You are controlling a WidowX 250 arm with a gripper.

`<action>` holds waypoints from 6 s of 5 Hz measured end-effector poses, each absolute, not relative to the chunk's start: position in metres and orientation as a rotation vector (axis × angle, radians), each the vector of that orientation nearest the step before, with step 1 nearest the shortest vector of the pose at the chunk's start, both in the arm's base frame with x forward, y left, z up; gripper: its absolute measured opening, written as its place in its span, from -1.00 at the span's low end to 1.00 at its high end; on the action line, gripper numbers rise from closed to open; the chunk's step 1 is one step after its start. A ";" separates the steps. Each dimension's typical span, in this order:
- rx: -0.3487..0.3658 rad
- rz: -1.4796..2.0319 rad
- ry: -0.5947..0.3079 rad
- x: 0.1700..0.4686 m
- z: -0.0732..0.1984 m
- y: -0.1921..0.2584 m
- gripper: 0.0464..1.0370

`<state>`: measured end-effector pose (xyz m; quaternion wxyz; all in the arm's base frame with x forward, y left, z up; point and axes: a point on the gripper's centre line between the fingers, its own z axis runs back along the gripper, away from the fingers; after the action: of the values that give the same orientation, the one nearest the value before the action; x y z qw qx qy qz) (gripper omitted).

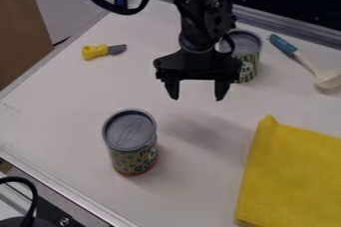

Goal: Take the can and put it on the table

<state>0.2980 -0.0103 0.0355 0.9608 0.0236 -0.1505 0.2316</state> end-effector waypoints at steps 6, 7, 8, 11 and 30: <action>0.078 0.191 -0.405 0.400 0.069 0.004 0.92; 0.076 0.218 -0.389 0.421 0.071 0.003 0.92; 0.070 0.213 -0.404 0.441 0.068 0.002 0.92; 0.003 0.145 -0.477 0.477 0.057 -0.008 0.92; 0.075 -0.081 -0.321 0.336 0.033 -0.023 0.92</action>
<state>0.3361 -0.0230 0.0330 0.9856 0.0372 -0.1599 -0.0405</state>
